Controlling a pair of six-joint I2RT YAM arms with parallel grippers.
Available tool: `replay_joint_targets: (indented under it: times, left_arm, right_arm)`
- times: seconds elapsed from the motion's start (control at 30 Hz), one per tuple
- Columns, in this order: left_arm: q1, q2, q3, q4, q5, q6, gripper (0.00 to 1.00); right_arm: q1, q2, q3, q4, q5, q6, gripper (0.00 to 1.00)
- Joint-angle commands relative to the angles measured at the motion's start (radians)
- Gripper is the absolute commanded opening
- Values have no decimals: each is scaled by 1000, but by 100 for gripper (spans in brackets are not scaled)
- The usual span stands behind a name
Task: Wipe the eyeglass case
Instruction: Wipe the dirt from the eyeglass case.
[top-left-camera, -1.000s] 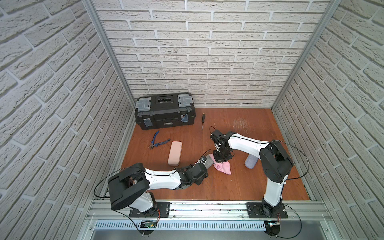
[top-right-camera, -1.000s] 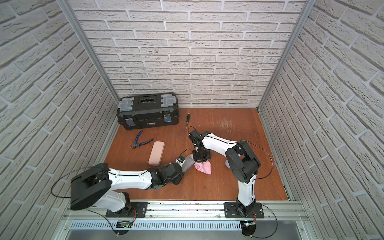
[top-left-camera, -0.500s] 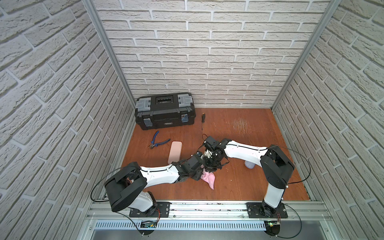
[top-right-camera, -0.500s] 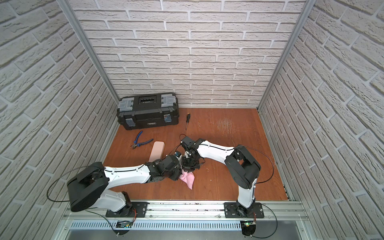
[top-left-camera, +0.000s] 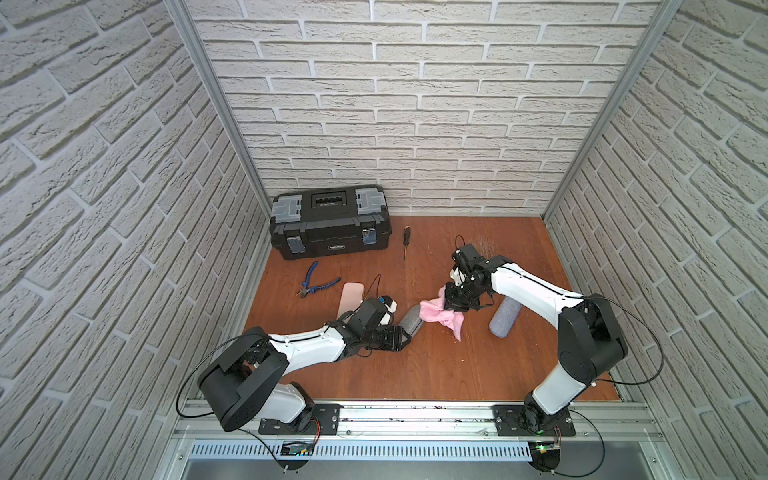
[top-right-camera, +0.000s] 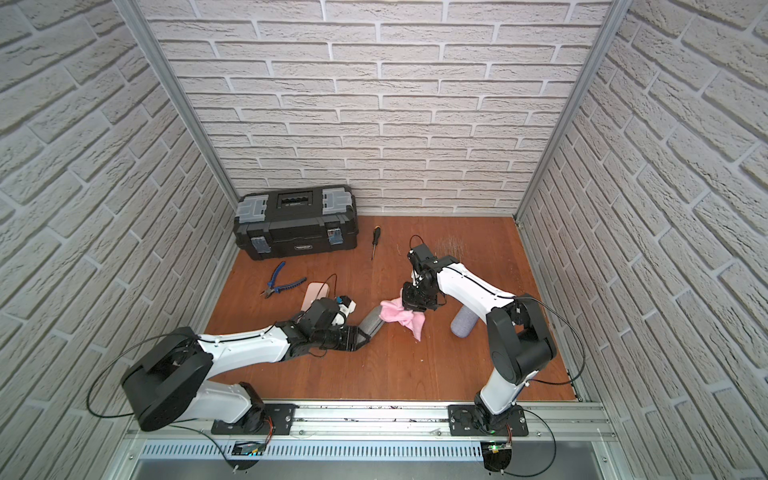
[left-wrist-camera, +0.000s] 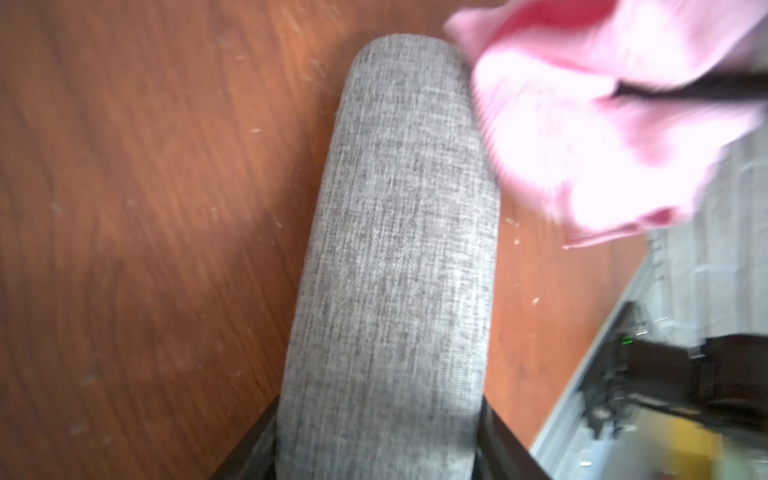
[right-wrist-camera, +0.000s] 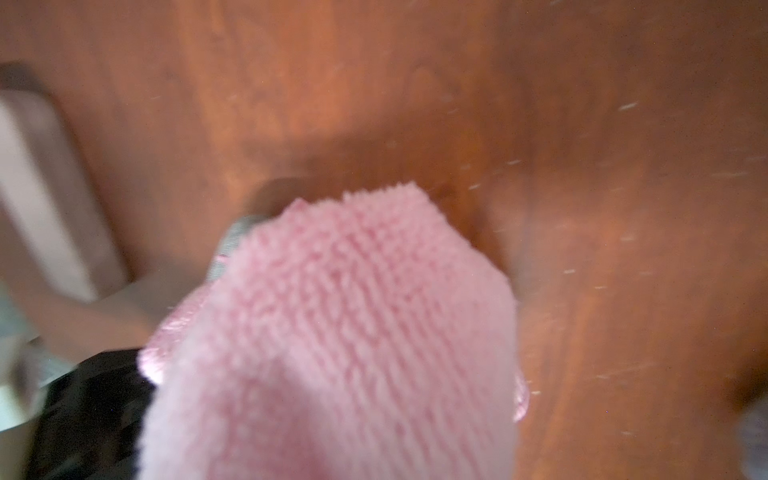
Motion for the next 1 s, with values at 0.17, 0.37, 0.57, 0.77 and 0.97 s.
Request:
replay_joint_targets:
  times: [0.17,0.37,0.57,0.77,0.97]
  left_arm:
    - [101,61,-40,178,224,-169,12]
    - [106,109,-24,202,203,-150,12]
    - [110,146,4,241,181,-157,11]
    - [117,153,3,255,163,-156,11]
    - [122,125,-46,255,133,-168,10]
  right_arm:
    - [19,190,137,12,103,-68,2]
    - [80,252,167,80,-119,-37,2]
    - [243,169,72,175,-385,31,2]
    - [292,20,-45,269,-627,115,2]
    - [29,-34,-39,19,-431,-64,2]
